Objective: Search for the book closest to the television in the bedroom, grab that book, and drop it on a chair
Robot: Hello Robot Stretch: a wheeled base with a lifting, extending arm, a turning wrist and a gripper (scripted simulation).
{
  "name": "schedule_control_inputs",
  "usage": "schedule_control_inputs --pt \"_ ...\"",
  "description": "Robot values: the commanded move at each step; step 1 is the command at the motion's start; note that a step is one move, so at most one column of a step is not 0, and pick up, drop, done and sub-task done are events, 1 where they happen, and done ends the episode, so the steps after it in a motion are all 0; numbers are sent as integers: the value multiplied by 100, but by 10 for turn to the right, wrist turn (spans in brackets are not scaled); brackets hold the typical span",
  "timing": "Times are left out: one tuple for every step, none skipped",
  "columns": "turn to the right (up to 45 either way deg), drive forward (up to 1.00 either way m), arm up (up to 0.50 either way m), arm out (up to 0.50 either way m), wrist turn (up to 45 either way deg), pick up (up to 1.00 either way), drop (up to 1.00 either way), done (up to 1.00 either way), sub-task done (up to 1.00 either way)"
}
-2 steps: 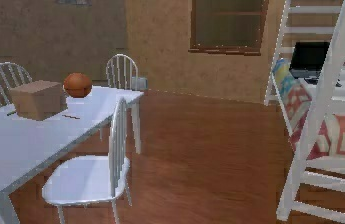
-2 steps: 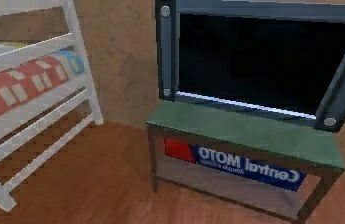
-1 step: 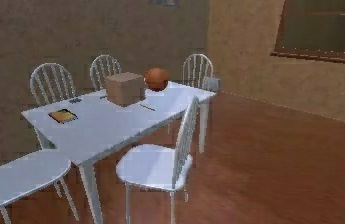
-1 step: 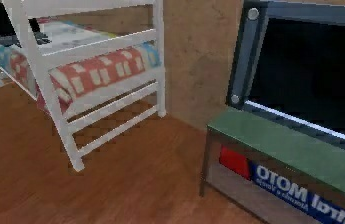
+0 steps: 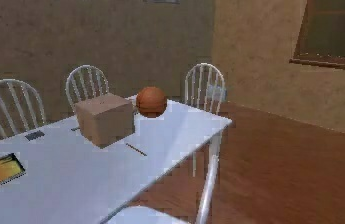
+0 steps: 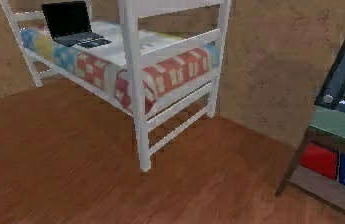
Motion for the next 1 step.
schedule_control_inputs --pt "450 0 0 0 0 0 0 0 0"
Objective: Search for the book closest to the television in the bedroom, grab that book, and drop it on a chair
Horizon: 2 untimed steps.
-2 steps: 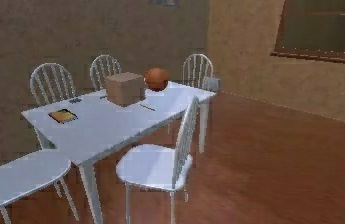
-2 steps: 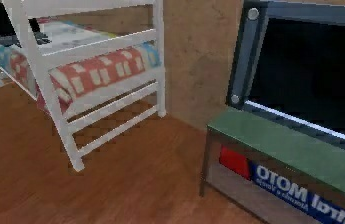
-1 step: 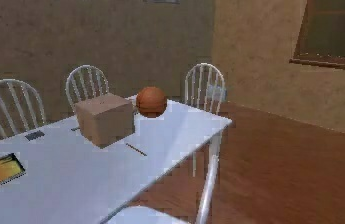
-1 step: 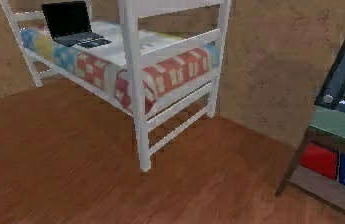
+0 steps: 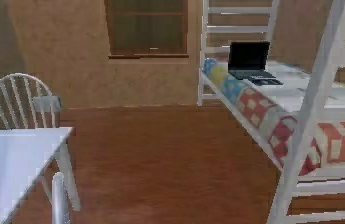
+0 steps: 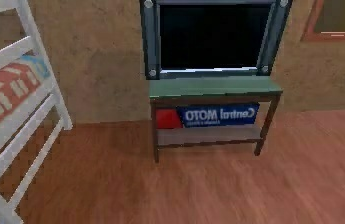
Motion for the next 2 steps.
schedule_control_inputs --pt "450 0 0 0 0 0 0 0 0" --pt "450 0 0 0 0 0 0 0 0"
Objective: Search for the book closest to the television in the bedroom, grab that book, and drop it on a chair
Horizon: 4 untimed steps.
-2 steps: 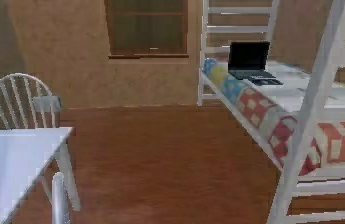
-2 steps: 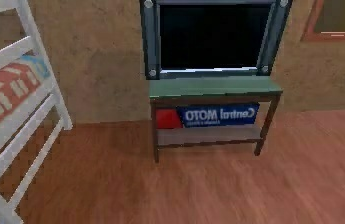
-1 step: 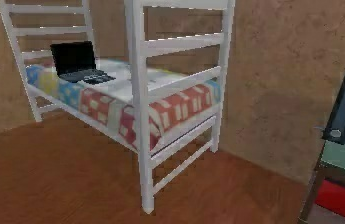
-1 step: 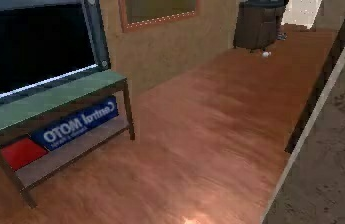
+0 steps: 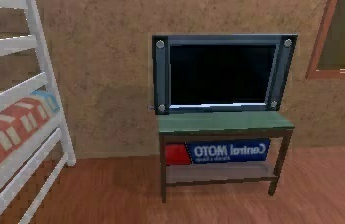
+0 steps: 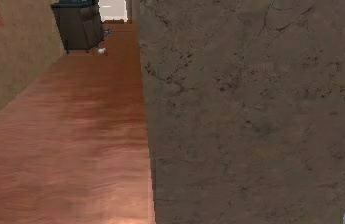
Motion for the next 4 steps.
schedule_control_inputs --pt "90 0 0 0 0 0 0 0 0" --pt "0 35 0 0 0 0 0 0 0" --pt "-450 0 0 0 0 0 0 0 0" --pt "-240 0 0 0 0 0 0 0 0"
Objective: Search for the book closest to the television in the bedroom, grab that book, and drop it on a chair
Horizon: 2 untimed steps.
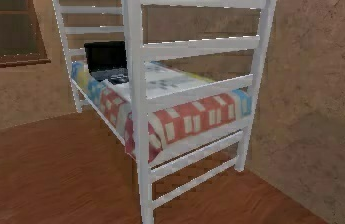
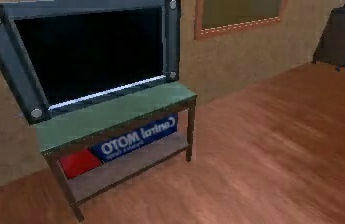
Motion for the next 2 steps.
schedule_control_inputs --pt "0 45 0 0 0 0 0 0 0" --pt "-450 0 0 0 0 0 0 0 0"
